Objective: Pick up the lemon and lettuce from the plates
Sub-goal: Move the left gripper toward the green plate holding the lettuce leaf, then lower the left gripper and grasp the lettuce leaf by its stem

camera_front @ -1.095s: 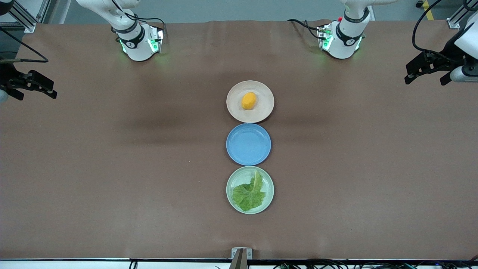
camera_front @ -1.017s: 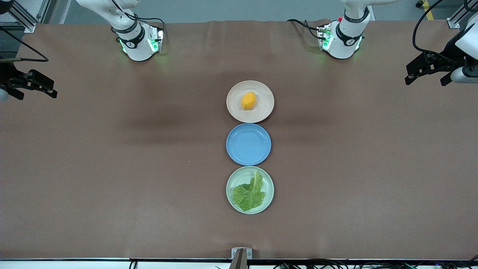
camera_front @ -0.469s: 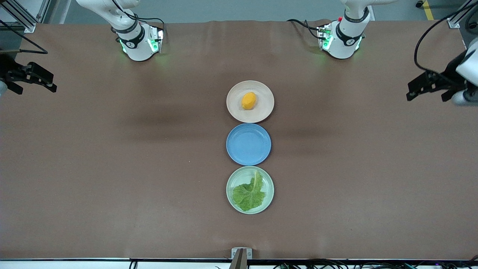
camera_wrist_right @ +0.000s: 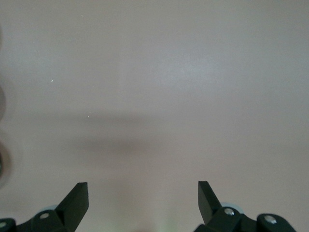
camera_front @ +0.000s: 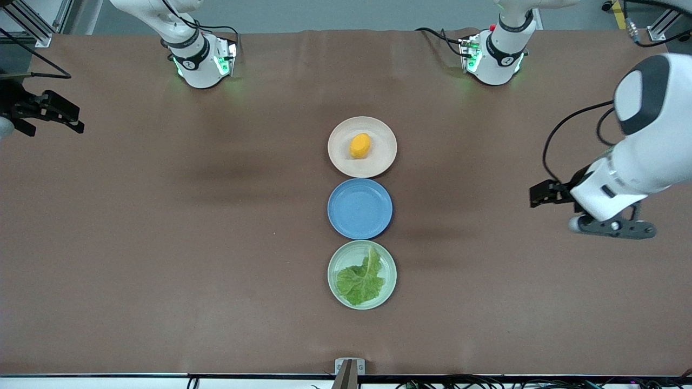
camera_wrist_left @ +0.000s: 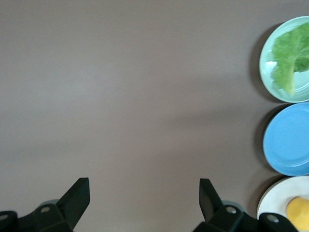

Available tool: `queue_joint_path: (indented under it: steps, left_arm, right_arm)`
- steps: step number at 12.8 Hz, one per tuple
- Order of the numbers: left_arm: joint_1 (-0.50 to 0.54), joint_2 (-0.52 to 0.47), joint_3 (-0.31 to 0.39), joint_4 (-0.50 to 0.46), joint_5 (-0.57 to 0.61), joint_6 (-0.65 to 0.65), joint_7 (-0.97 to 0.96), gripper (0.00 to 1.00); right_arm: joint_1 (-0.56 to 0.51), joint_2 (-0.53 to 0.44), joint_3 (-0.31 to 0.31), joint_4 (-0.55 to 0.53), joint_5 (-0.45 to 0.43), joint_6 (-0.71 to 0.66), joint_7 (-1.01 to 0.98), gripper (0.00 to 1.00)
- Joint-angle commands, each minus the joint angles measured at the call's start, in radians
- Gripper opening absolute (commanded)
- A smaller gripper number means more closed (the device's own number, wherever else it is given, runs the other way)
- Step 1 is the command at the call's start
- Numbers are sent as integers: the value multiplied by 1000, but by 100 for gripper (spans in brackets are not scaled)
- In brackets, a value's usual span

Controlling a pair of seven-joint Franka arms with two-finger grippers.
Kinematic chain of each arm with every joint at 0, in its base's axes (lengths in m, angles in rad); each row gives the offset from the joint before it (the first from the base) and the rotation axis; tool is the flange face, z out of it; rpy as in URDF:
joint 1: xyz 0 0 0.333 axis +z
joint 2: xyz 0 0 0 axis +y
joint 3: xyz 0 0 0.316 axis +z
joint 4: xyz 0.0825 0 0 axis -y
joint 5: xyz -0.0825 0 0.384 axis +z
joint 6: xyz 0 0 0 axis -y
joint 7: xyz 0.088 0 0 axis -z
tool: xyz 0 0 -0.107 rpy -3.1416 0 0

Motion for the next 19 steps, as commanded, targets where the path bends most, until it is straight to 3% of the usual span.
queue_joint_path:
  steps: [1,5,14,17,19]
  left_arm:
    - [-66,76,-1,37,22,81,-56,100]
    - [-156,161,-13,40,30,240,-41,100]
    - [-346,491,-18,36,20,864,-108,97]
    - [-369,567,-16,37,25,999,-120,83]
    - [-384,600,-16,39,22,1056,-122,80]
  right_arm:
    - [4,-32,-4,-32,14,0,-5,100]
    - [-1,-34,-9,-32,46,-3,-5,100]
    - [-5,-8,-8,17,33,-19,-11,100]
    - [-16,3,-11,15,34,-17,-13,100]
    - [-10,66,-9,33,36,-13,-16,100]
